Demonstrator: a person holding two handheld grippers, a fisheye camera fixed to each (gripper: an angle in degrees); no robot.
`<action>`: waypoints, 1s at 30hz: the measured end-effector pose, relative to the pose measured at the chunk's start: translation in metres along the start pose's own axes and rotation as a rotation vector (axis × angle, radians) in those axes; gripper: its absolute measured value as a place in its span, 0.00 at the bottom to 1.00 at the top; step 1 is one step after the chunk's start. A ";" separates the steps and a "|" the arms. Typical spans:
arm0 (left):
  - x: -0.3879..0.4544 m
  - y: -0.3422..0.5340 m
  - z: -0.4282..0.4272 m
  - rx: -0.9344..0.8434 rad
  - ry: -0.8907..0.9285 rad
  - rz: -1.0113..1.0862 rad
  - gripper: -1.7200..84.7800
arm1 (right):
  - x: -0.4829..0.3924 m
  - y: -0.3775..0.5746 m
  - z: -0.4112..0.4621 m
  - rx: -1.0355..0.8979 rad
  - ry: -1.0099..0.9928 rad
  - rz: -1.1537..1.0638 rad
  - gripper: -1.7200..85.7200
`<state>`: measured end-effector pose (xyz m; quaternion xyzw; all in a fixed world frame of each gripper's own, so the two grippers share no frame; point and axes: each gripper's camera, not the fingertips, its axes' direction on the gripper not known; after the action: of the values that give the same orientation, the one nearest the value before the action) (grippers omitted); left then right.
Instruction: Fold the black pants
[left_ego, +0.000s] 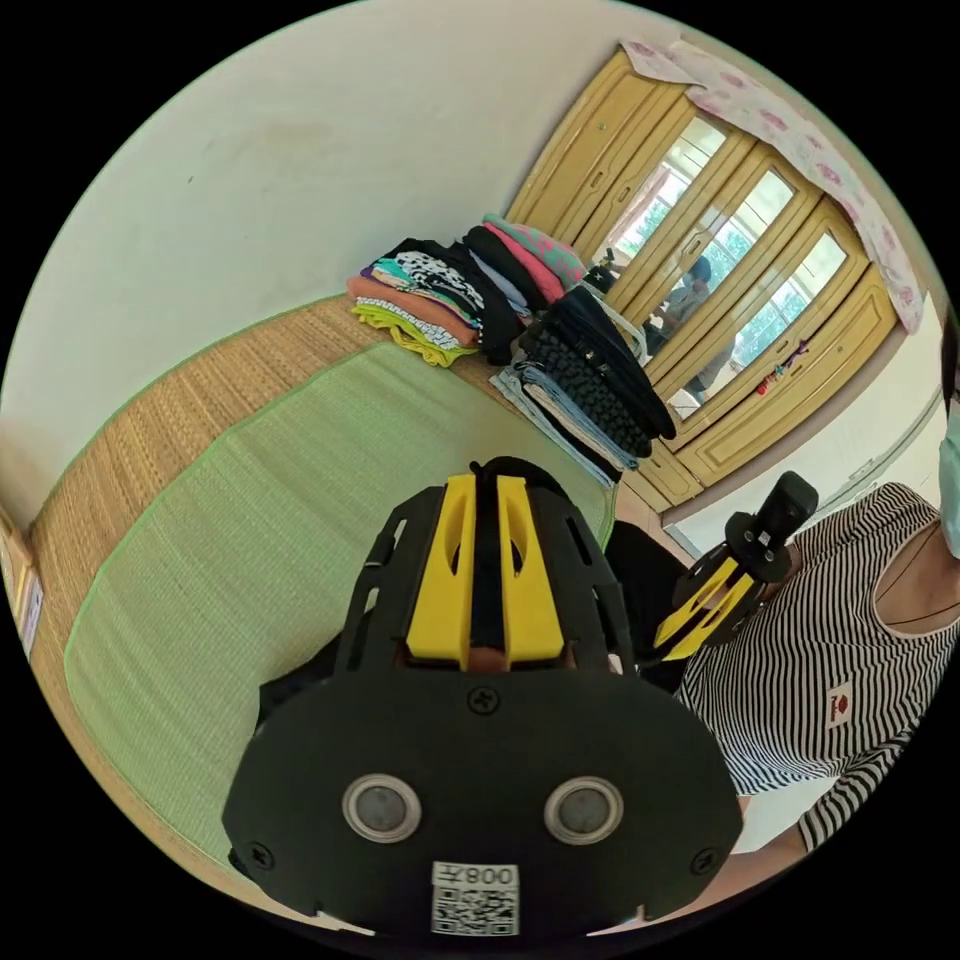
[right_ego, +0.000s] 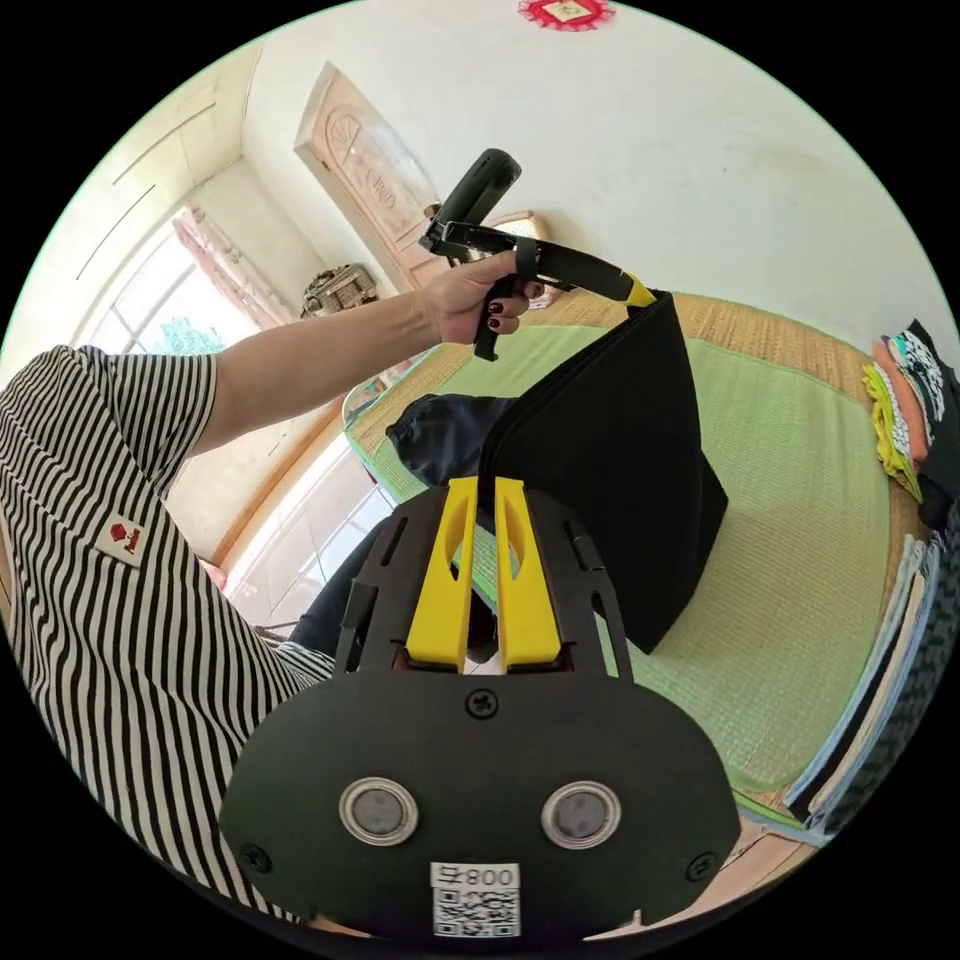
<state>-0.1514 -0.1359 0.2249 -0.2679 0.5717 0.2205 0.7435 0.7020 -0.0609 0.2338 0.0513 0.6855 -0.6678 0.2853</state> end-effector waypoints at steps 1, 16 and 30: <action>-0.015 0.020 -0.011 0.009 0.003 -0.038 0.04 | -0.001 -0.008 0.008 -0.020 -0.015 -0.005 0.06; -0.160 0.199 -0.053 0.017 0.069 -0.404 0.05 | 0.002 -0.154 0.168 -0.332 -0.184 -0.003 0.05; -0.134 0.315 -0.053 -0.039 -0.062 -0.601 0.11 | -0.001 -0.237 0.230 -0.450 -0.302 -0.030 0.02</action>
<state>-0.4234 0.0655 0.2975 -0.4322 0.4397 0.0096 0.7873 0.6698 -0.3023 0.4573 -0.1241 0.7671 -0.5028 0.3787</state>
